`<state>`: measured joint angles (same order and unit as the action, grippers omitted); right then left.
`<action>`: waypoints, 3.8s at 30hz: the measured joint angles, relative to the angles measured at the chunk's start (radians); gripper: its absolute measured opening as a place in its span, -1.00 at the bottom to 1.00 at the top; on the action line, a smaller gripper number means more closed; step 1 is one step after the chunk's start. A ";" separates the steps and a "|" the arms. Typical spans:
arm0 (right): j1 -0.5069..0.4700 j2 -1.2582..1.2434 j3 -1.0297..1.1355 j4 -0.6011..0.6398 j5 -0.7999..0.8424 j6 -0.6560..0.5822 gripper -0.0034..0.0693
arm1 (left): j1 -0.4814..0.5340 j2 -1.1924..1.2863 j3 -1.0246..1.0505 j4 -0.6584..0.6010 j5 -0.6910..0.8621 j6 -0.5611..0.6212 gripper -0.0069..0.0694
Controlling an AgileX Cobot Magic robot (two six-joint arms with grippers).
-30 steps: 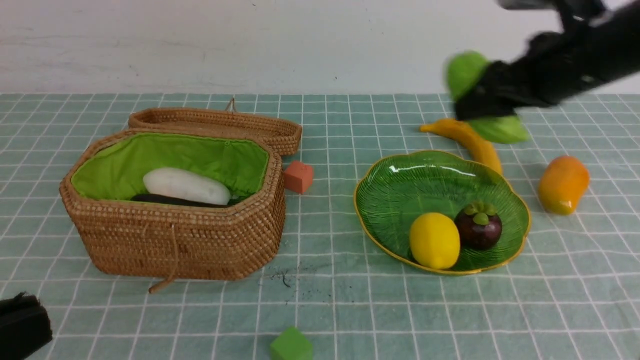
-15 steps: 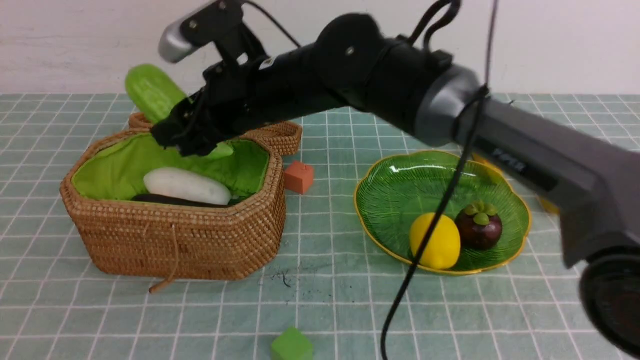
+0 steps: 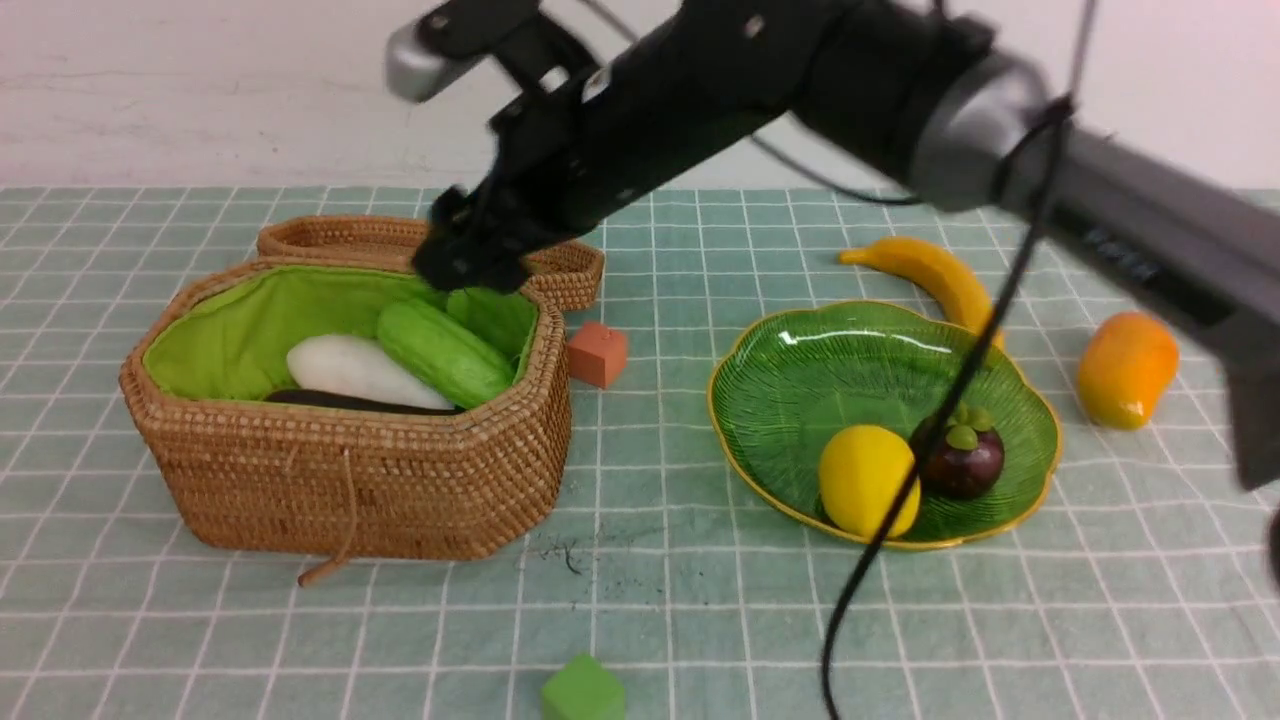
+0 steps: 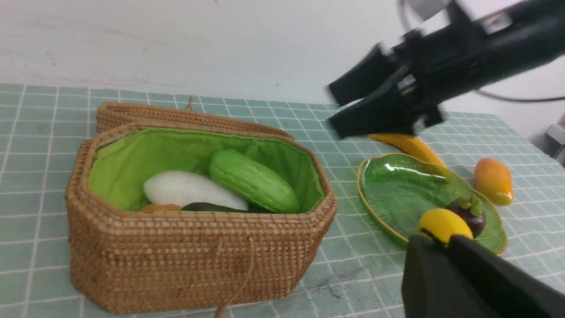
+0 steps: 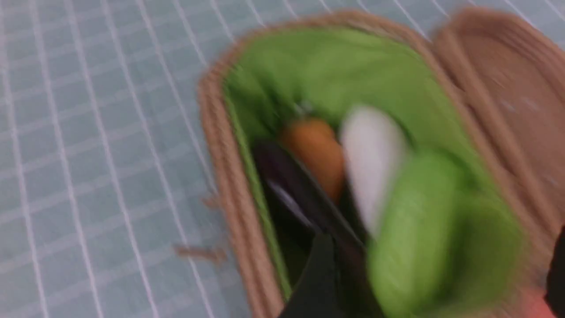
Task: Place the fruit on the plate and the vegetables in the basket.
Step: Take a chayote with your right arm and place it on the basket on the left, then use the right arm to grab a banana and put it into the right plate, then use the right arm to grab a mango and put it into the right plate
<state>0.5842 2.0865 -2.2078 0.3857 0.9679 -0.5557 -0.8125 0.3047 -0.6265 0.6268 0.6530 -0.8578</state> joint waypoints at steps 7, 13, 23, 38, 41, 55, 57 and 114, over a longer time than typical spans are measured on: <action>-0.264 -0.104 -0.011 -0.429 0.226 0.328 0.01 | 0.000 0.019 0.000 -0.016 -0.174 0.028 -0.71; -0.490 -0.013 -0.011 -0.409 0.233 0.443 -0.15 | 0.000 0.039 0.000 -0.027 -0.181 0.044 -0.71; -0.602 0.286 -0.010 -0.151 -0.098 0.417 0.56 | 0.000 0.044 0.000 -0.030 -0.174 0.046 -0.70; -0.594 0.435 -0.011 -0.182 -0.304 0.401 0.23 | 0.000 0.048 0.000 -0.049 -0.174 0.046 -0.71; -0.594 0.438 -0.011 -0.185 -0.318 0.401 0.06 | 0.000 0.048 0.000 -0.049 -0.174 0.046 -0.71; -0.582 0.226 -0.065 -0.166 -0.133 0.174 -0.04 | 0.000 0.048 0.000 -0.049 -0.174 0.046 -0.69; -0.568 0.177 -0.072 -0.124 -0.038 0.058 -0.04 | 0.000 0.048 0.000 -0.049 -0.174 0.046 -0.69; -0.773 0.228 0.151 -0.180 0.006 0.782 0.98 | 0.000 0.048 0.000 -0.378 -0.145 0.492 -0.85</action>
<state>-0.1887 2.3149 -2.0567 0.2061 0.9742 0.2266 -0.8125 0.3526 -0.6265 0.2491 0.5083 -0.3661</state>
